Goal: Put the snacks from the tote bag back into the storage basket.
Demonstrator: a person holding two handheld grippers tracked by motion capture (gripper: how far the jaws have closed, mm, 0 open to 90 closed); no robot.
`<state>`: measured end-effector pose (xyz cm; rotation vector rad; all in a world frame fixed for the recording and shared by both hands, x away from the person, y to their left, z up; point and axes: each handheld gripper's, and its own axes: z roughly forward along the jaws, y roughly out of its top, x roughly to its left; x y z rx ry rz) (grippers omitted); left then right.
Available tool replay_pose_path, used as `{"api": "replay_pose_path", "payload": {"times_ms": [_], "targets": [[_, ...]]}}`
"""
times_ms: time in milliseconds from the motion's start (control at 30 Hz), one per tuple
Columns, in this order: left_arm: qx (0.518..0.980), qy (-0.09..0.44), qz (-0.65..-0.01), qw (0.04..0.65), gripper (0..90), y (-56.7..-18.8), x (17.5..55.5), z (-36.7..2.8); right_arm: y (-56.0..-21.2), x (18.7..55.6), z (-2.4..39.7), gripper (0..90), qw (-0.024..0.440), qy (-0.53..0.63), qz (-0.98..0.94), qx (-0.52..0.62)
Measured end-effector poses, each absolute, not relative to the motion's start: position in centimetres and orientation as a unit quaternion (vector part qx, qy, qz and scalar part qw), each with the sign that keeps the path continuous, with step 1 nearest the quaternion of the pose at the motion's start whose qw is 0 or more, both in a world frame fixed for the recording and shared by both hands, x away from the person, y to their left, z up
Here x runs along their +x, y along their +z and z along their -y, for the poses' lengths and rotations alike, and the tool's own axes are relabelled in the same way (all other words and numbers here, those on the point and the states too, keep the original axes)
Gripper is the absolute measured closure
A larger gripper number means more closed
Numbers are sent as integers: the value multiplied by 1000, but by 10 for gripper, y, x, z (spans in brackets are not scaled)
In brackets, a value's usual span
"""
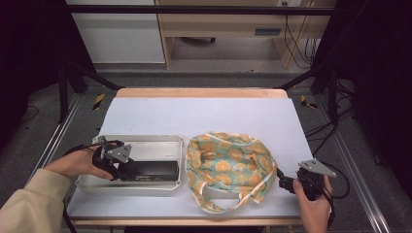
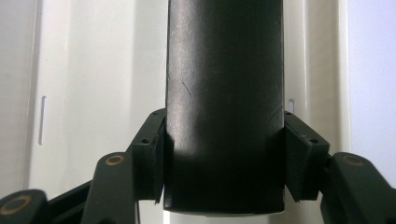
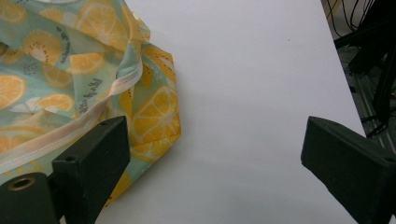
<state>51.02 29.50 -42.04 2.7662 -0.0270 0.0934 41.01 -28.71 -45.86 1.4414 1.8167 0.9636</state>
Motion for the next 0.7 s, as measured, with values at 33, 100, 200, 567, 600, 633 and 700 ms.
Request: {"api": "replay_pose_path", "payload": {"times_ms": [33,100,200,567,600,633,700], "targets": [[982,33,9,186,421,-421,510,-295,-459,410,287,83,310,365,-688,546],[983,36,4,181,405,-421,510,-296,-459,410,287,83,310,365,-688,546],[983,41,-15,178,318,-421,511,-298,-459,410,287,82,309,366,-688,545],[974,56,-49,216,177,-405,502,-302,-459,410,287,80,309,365,-690,544],[973,57,-51,218,161,-404,501,-302,-459,410,287,80,309,365,-690,544],[972,61,-54,220,145,-403,500,-301,-459,410,287,80,308,365,-690,544],[971,66,-57,222,137,-401,499,-300,-459,410,287,80,307,365,-690,545]]}}
